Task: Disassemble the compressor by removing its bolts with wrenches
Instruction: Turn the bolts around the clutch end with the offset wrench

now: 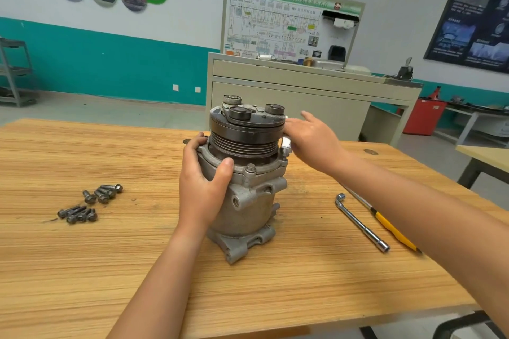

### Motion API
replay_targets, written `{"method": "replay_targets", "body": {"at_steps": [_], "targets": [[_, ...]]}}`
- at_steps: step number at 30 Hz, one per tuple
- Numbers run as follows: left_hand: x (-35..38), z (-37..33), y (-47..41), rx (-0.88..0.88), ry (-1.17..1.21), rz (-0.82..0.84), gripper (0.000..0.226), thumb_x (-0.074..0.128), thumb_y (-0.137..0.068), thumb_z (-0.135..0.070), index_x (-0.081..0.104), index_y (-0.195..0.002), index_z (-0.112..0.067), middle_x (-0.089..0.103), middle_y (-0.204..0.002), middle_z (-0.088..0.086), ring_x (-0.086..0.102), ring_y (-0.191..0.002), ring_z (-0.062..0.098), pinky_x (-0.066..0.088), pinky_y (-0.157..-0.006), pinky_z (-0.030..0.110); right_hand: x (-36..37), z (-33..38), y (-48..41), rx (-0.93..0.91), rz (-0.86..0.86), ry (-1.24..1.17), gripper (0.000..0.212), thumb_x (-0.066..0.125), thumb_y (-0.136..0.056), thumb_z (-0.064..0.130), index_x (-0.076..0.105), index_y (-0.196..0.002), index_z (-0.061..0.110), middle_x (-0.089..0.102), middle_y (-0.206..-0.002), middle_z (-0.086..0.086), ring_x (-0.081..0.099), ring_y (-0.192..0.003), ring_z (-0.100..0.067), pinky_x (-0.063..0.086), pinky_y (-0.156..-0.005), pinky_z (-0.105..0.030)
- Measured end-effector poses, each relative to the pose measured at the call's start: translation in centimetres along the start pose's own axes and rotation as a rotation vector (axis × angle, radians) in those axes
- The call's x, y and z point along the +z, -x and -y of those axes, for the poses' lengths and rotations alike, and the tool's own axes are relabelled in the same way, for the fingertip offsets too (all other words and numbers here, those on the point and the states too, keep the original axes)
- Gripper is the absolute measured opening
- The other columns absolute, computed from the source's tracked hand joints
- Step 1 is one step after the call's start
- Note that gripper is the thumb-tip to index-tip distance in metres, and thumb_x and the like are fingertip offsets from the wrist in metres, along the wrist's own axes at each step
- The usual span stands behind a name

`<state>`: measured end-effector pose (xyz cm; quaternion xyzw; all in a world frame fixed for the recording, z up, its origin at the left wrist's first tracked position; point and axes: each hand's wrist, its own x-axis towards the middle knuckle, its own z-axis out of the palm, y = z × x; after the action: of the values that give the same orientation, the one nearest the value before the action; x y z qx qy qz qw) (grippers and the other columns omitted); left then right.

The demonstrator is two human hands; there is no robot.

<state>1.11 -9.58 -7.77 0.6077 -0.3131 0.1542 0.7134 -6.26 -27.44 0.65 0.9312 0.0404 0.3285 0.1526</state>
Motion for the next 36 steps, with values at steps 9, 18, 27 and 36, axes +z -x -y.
{"method": "replay_targets", "body": {"at_steps": [9,18,27,36], "targets": [[0.1,0.0,0.0,0.002,0.009,-0.005,0.064,0.046,-0.064,-0.053,0.039,-0.121,-0.024,0.042,-0.110,-0.029,0.039,-0.097,-0.030,0.028,-0.076,-0.007,-6.2,1.1,5.2,0.368,0.310,0.076,0.013,0.035,-0.098,0.023,0.046,-0.094,0.019,0.045,-0.062,0.004,0.043,-0.054,-0.012,0.029,-0.044,-0.027],[0.3,-0.1,0.0,0.000,0.016,-0.010,0.061,0.046,-0.065,-0.052,0.040,-0.119,-0.025,0.043,-0.106,-0.030,0.040,-0.095,-0.030,0.028,-0.074,-0.007,-8.6,6.2,4.0,0.271,0.623,0.430,0.027,0.036,-0.089,-0.003,0.042,-0.115,0.003,0.049,-0.077,-0.001,0.054,-0.069,-0.019,0.032,-0.049,-0.027],[0.0,-0.2,0.1,-0.002,0.007,0.002,0.061,0.046,-0.064,-0.054,0.039,-0.118,-0.028,0.042,-0.106,-0.031,0.038,-0.094,-0.032,0.027,-0.072,-0.008,-8.6,4.5,4.0,0.034,0.628,0.603,0.037,0.033,-0.093,0.001,0.030,-0.130,-0.005,0.055,-0.082,-0.005,0.049,-0.061,-0.021,0.033,-0.046,-0.028],[0.0,-0.2,0.1,-0.008,0.011,0.003,0.060,0.047,-0.064,-0.054,0.039,-0.118,-0.027,0.043,-0.106,-0.029,0.040,-0.095,-0.030,0.029,-0.074,-0.006,-2.1,-0.3,0.9,0.025,0.325,0.348,0.020,0.046,-0.089,-0.003,0.057,-0.106,0.002,0.067,-0.085,-0.010,0.063,-0.076,-0.028,0.047,-0.082,-0.038]]}}
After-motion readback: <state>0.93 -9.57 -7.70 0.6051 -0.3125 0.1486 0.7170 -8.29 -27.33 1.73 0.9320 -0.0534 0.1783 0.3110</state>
